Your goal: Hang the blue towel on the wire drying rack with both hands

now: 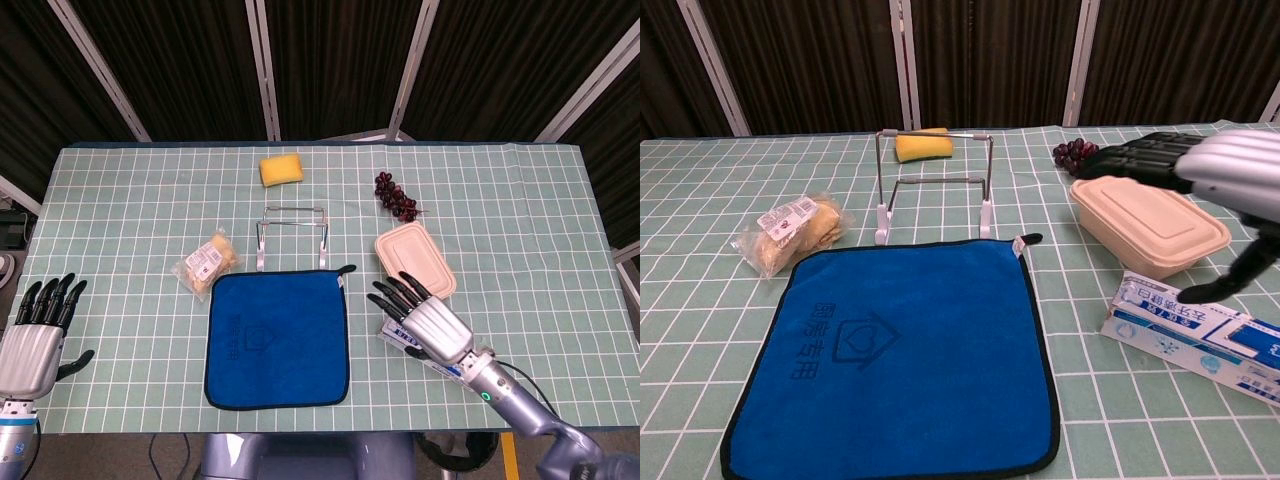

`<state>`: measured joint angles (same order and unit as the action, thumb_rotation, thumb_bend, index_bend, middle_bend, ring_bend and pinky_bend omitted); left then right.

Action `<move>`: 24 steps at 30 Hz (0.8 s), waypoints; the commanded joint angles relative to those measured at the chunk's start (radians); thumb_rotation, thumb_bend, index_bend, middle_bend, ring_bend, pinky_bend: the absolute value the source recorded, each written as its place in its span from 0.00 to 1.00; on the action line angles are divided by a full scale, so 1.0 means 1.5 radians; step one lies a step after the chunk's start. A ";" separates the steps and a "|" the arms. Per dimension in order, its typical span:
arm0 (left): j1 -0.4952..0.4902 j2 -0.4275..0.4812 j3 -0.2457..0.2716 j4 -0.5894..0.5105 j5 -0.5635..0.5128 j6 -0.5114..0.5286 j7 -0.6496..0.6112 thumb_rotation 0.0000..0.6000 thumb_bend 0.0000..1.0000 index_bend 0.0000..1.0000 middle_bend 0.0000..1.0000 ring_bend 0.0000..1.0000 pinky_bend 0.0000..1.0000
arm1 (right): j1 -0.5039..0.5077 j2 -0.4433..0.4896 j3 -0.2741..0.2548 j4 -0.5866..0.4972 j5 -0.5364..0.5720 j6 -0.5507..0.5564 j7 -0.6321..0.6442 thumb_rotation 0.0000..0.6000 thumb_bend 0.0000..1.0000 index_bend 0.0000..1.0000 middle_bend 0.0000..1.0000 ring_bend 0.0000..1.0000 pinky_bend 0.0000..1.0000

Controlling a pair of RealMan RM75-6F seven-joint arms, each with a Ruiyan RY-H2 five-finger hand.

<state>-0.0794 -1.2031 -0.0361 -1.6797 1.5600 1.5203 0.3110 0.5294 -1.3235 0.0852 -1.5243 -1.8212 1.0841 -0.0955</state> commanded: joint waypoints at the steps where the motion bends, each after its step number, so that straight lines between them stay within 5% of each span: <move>1: -0.002 -0.002 -0.001 0.002 -0.005 -0.004 0.005 1.00 0.00 0.00 0.00 0.00 0.00 | 0.057 -0.043 0.003 0.060 -0.029 -0.039 0.035 1.00 0.00 0.00 0.00 0.00 0.00; 8: -0.011 -0.009 -0.008 0.001 -0.026 -0.022 0.012 1.00 0.00 0.00 0.00 0.00 0.00 | 0.122 -0.126 -0.008 0.182 -0.047 -0.045 0.075 1.00 0.00 0.00 0.00 0.00 0.00; 24: -0.023 -0.013 -0.008 -0.001 -0.037 -0.036 0.019 1.00 0.00 0.00 0.00 0.00 0.00 | 0.164 -0.208 -0.038 0.264 -0.018 -0.058 0.037 1.00 0.00 0.00 0.00 0.00 0.00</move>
<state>-0.1134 -1.2218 -0.0483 -1.6817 1.5052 1.4669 0.3398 0.7722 -1.6306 0.0317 -1.1338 -1.8501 0.9974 -0.0372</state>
